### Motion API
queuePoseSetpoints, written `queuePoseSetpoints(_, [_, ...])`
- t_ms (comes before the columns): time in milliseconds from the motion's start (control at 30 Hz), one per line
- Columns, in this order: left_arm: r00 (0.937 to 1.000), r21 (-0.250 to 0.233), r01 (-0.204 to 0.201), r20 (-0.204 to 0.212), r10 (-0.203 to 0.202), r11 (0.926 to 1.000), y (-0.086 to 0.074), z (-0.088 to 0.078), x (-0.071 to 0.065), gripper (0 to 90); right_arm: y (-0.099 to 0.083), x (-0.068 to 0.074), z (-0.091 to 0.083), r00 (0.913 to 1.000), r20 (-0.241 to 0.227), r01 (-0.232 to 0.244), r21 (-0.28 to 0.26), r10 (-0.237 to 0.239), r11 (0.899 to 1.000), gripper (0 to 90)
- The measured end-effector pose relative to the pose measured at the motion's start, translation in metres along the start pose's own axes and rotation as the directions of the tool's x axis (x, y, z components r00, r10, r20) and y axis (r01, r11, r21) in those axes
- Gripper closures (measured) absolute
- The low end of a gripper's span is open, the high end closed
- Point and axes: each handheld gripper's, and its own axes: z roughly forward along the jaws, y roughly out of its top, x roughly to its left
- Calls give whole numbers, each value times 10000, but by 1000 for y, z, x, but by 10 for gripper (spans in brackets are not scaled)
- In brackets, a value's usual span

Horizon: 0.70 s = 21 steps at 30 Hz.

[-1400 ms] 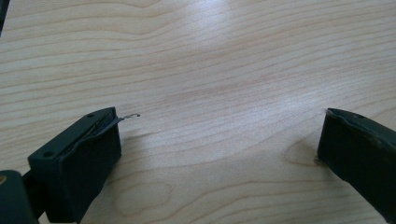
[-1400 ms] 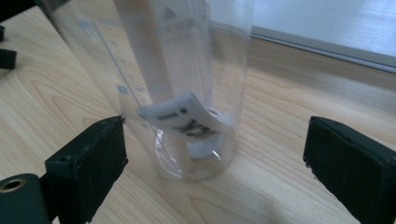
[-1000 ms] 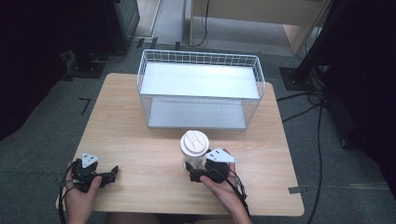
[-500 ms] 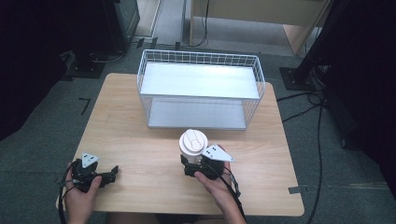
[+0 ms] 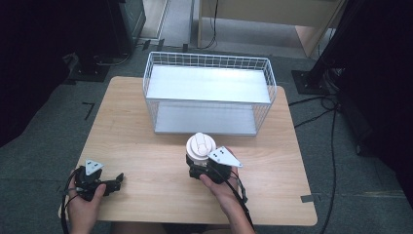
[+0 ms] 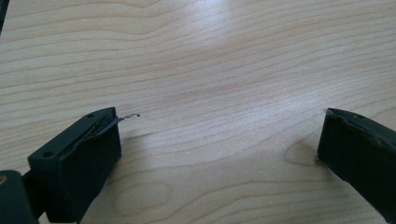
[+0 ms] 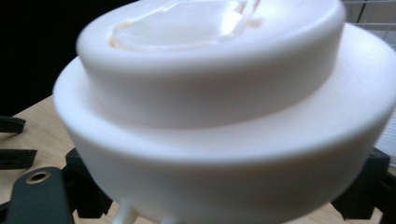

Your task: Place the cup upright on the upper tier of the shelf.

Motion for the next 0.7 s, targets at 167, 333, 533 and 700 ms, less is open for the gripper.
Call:
queuePoseSetpoints(167, [10000, -5, 2, -1, -2, 10000, 0, 0, 0, 1, 5, -2, -2, 9993, 364, -99, -198, 107, 9998, 153])
queuePoseSetpoints(333, [10000, -4, 1, -1, -1, 10000, 0, 0, 0, 1, 10, -2, -4, 9993, 367, -84, -447, 100, 9990, 155])
queuePoseSetpoints(533, [10000, -15, 14, -4, -14, 10000, 0, 0, 0, 1, 27, -1, -7, 9989, 468, -22, -1006, 69, 9949, 158])
queuePoseSetpoints(700, [10000, -16, 10, -4, -10, 10000, 0, 0, 0, 1, 37, 0, -8, 9988, 500, 49, -1183, 10, 9930, 158])
